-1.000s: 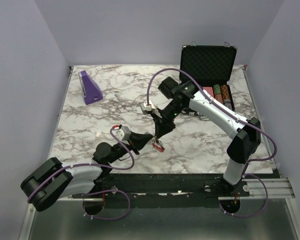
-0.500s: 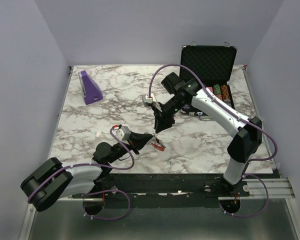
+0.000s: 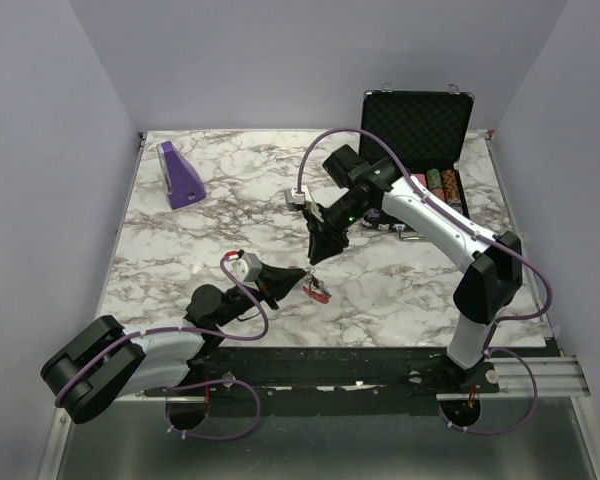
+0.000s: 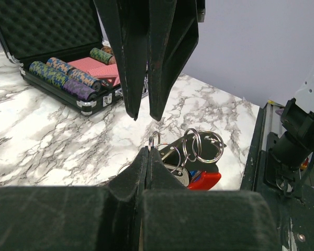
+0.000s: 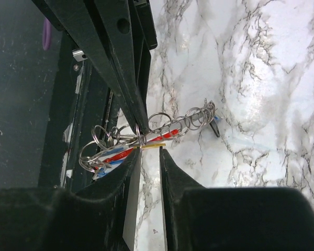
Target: Put the keys on the keyring
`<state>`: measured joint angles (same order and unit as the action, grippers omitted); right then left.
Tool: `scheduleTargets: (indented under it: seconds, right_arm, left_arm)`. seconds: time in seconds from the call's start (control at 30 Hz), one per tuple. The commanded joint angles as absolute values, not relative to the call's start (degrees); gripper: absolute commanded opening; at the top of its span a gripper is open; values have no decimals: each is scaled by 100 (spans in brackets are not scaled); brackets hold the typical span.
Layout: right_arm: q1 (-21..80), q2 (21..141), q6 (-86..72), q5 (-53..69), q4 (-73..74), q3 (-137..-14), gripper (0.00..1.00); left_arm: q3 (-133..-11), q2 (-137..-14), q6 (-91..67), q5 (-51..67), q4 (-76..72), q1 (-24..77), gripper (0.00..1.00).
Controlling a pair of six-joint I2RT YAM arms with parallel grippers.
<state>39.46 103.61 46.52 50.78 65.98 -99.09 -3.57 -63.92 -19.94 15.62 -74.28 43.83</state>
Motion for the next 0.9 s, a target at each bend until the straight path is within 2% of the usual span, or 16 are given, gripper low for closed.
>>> scheduleTargets:
  seconds: [0.0, 0.47, 0.63, 0.87]
  right_arm:
    - [4051, 10450, 4430, 5247, 6276, -9774, 28]
    - [4254, 10468, 4368, 5089, 6109, -9536, 27]
    - [4245, 10406, 4351, 5010, 6038, -9404, 22]
    - [4254, 10292, 4351, 5010, 5959, -9246, 22]
  left_arm:
    - [-343, -6302, -1960, 1705, -8754, 4351, 0]
    - [-316, -6223, -1978, 1521, -8754, 4351, 0]
    - [-273, -6170, -1995, 1442, -8815, 4351, 0]
    - [-229, -6056, -1978, 1301, -8771, 4351, 0]
